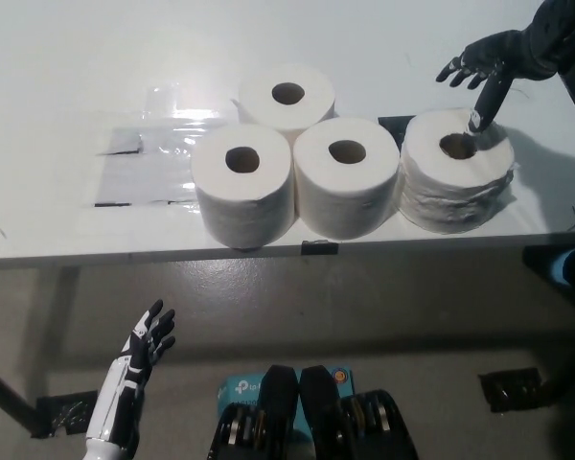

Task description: A few rolls of toilet paper are kept infront of the robot and the robot uses its right hand to lift one of the rolls and and places it on top of the other rolls to stack it.

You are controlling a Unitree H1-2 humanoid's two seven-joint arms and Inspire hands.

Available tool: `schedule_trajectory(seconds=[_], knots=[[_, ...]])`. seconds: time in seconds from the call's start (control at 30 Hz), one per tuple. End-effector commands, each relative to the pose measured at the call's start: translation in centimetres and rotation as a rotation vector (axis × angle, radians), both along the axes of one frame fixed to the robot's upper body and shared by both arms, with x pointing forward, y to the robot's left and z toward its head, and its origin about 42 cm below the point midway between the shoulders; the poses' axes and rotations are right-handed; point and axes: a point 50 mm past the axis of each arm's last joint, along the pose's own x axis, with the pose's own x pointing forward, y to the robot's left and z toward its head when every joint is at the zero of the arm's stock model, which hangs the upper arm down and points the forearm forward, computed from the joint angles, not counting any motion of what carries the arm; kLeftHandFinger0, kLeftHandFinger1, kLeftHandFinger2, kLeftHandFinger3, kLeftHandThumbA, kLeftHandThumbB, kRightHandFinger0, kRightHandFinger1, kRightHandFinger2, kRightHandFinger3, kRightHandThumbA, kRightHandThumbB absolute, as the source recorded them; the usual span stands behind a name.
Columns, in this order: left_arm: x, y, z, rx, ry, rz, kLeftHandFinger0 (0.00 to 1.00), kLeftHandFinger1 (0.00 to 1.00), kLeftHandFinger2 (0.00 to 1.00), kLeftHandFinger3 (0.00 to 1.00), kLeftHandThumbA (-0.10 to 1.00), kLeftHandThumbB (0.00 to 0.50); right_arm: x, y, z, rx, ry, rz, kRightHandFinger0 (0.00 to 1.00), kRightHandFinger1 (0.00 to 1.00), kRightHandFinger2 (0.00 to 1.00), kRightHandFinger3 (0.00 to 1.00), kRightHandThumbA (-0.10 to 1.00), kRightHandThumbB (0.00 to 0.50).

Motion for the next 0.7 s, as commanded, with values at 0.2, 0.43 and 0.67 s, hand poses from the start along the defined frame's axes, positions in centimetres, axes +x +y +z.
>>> schedule_trajectory(seconds=[0.2, 0.43, 0.67], knots=[[-0.2, -0.1, 1.2, 0.001, -0.065, -0.022, 1.0, 1.0, 1.0, 1.0, 1.0, 0.098, 0.4, 1.0, 1.3, -0.047, -0.104, 0.013, 1.0, 1.0, 1.0, 1.0, 0.92, 0.395], [-0.1, -0.1, 1.2, 0.011, -0.071, -0.026, 1.0, 1.0, 1.0, 1.0, 1.0, 0.107, 0.4, 0.7, 0.0, -0.092, -0.099, 0.008, 1.0, 1.0, 1.0, 1.0, 0.99, 0.392], [-0.1, -0.3, 1.2, 0.006, -0.067, -0.023, 1.0, 1.0, 1.0, 1.0, 1.0, 0.096, 0.3, 0.8, -1.3, -0.13, -0.092, 0.046, 1.0, 1.0, 1.0, 1.0, 1.0, 0.369]])
